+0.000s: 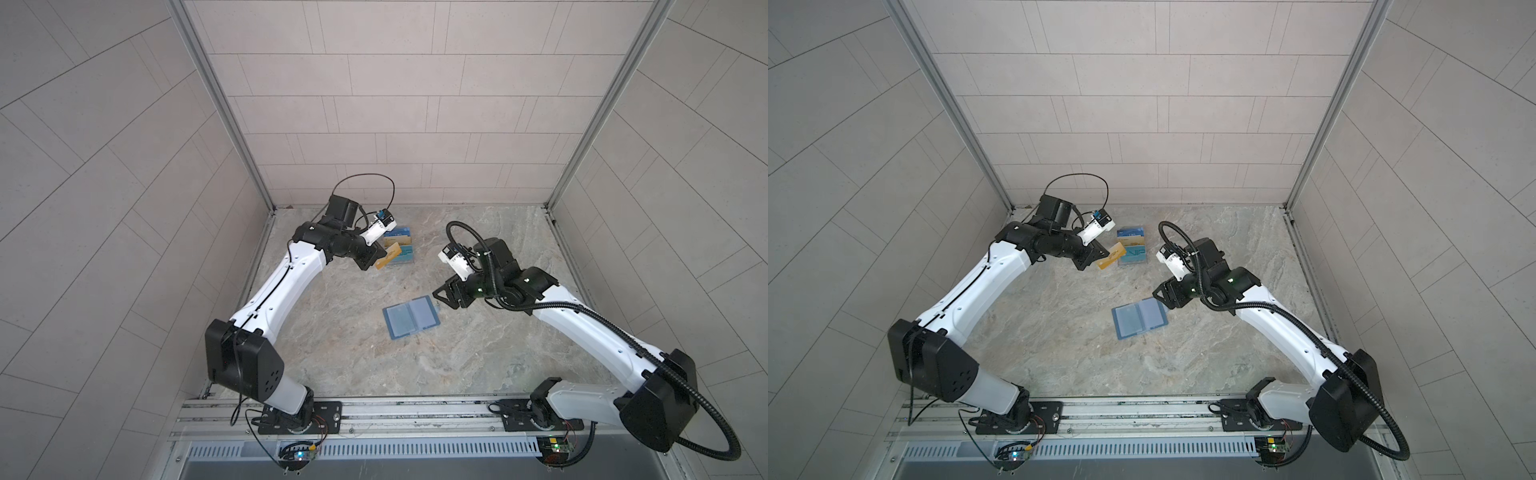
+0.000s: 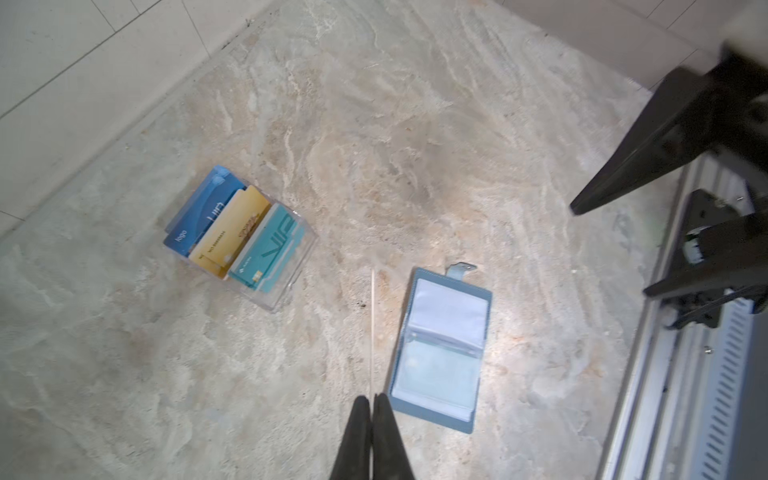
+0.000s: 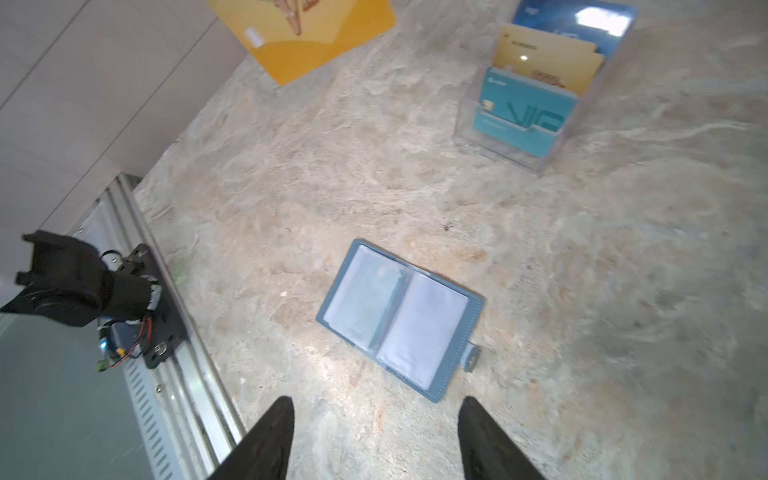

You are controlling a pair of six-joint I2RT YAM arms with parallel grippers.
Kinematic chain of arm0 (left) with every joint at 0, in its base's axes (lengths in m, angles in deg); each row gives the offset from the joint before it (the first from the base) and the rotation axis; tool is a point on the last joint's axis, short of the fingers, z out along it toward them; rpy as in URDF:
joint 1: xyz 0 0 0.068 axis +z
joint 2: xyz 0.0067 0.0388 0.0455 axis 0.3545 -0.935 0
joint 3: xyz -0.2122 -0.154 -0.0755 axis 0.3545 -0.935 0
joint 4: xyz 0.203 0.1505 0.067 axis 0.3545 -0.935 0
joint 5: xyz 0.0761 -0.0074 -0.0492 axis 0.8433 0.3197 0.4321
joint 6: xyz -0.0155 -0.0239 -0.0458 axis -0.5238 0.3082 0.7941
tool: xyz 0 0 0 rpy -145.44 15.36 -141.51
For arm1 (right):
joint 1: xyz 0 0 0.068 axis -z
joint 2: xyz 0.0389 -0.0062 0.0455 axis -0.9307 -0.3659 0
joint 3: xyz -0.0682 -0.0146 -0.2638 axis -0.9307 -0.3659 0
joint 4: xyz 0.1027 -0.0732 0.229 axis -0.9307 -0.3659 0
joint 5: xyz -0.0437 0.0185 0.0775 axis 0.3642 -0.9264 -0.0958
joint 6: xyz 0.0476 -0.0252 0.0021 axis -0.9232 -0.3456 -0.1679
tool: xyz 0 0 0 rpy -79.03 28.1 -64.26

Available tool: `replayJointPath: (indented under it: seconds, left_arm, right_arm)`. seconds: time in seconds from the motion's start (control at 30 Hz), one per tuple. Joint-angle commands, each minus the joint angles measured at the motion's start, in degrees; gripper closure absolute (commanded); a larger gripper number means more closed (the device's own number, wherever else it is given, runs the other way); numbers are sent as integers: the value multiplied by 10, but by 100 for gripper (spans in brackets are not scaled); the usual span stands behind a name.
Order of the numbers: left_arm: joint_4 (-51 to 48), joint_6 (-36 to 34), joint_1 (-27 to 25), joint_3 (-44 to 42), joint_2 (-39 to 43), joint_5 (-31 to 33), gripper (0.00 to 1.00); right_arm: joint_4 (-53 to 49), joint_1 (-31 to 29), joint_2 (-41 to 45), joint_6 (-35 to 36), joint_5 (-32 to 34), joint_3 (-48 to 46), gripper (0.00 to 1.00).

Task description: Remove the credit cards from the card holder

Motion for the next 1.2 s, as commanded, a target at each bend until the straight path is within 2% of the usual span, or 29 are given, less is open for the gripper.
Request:
replayJointPath:
  seconds: [0.0,0.23,0.37,0.67,0.97,1.17]
  left_arm:
    - [21,-70,0,5,-5,44,100]
    - [2,-163,0,66,-70,64,100]
    - [-25,-205,-2,128,-141,60,100]
    - [-71,-261,-1,289,-307,105,100]
    - [-11,-264,-1,313,-355,110,100]
    - [-10,-265,-2,329,-378,104,100]
  right_arm:
    - [10,0,23,-16,97,-5,33]
    - [-1,0,41,-16,153,-27,32]
    - [-4,1,57,-18,171,-45,32]
    - [2,1,96,-32,199,-79,32]
    - [22,2,98,-41,205,-100,32]
    - [25,2,98,-48,207,-107,32]
